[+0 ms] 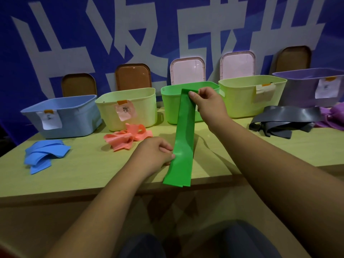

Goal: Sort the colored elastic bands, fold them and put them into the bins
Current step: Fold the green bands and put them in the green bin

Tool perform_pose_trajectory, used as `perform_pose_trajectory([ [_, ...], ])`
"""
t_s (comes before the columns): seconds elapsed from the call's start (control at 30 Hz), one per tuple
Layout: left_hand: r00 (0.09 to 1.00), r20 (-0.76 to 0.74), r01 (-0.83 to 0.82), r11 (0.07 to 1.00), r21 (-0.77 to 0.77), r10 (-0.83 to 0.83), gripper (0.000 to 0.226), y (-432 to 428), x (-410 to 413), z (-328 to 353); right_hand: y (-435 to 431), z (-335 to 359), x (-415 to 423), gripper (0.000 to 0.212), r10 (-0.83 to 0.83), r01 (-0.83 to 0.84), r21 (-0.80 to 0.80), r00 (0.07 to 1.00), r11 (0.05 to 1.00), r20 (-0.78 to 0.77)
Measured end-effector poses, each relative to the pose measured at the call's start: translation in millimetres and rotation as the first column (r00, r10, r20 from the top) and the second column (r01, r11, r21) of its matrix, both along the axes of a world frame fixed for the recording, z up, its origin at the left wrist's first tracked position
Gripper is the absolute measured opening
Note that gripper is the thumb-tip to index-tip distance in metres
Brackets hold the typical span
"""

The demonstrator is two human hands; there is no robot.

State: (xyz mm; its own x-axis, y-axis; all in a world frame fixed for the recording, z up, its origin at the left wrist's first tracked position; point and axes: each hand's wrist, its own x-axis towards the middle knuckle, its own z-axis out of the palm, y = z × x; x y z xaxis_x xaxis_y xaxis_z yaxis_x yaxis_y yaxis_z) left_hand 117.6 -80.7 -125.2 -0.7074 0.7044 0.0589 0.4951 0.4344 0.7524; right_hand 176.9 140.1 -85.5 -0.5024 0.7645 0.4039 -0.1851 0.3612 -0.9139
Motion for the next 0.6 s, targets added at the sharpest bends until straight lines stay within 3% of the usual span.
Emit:
perform_pose_trajectory([
  [0.2,0.998,0.057,0.009,1.000,0.012,-0.010,0.013,-1,3,3,0,0,-1,0.027,0.015,-0.015,0.001,1.000,1.000,0.009],
  [0.43,0.994,0.106,-0.008,0.996,-0.085,0.018,0.009,-2,11,13,2,-4,-5,0.020,0.013,-0.012,-0.022,1.000,1.000,0.012],
  [0.6,0.996,-0.094,-0.027,0.977,-0.210,0.007,0.012,-3,14,13,1,-8,-7,0.019,0.015,-0.014,-0.060,1.000,0.998,0.013],
])
